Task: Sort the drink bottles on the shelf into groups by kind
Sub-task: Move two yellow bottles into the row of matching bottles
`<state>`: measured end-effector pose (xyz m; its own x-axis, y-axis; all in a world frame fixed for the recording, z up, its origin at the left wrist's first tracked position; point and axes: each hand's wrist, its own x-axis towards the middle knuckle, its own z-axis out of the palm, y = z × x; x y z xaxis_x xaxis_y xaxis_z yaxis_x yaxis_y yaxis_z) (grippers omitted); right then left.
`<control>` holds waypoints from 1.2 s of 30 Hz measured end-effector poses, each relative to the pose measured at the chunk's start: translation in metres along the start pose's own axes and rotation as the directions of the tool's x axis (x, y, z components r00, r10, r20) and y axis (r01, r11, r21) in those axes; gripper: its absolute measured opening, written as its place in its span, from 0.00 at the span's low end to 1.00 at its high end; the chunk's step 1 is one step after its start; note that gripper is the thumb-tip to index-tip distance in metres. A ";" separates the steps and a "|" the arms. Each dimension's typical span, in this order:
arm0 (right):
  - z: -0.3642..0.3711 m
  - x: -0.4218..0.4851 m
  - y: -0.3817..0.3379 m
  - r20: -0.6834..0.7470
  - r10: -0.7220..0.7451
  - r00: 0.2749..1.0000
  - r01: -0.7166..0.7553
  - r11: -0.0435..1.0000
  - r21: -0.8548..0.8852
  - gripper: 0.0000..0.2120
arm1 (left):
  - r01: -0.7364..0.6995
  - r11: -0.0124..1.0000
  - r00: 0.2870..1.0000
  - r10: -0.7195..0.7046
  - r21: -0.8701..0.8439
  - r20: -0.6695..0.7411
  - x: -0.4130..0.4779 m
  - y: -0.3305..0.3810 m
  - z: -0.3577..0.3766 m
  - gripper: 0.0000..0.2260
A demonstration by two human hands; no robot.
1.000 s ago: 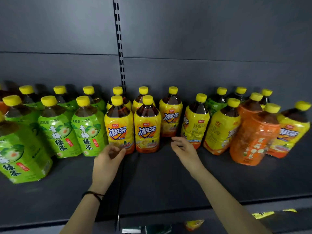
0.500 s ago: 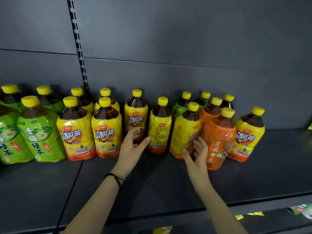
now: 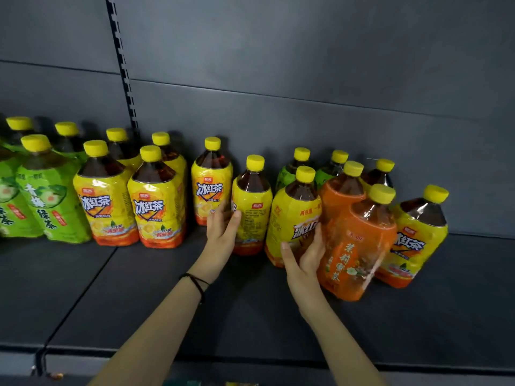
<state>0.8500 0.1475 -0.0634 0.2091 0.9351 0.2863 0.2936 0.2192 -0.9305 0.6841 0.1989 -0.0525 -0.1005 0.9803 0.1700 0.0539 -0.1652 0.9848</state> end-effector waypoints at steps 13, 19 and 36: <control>-0.020 0.024 0.014 -0.029 0.033 0.999 -0.031 0.998 0.062 0.31 | -0.008 0.994 0.999 0.012 -0.111 0.036 0.001 -0.001 -0.002 0.09; -0.015 0.017 0.016 -0.008 0.012 1.000 -0.011 1.000 0.020 0.40 | 0.057 0.992 0.995 -0.066 -0.110 -0.078 -0.003 -0.007 -0.007 0.35; -0.016 0.014 0.015 0.141 0.062 0.988 -0.106 0.939 0.326 0.22 | -0.002 0.993 1.000 0.005 -0.117 0.024 -0.023 -0.007 -0.019 0.53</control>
<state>0.8726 0.1595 -0.0698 0.0933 0.9769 0.1925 -0.0506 0.1977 -0.9790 0.6675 0.1756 -0.0627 -0.0765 0.9818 0.1738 -0.0627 -0.1787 0.9819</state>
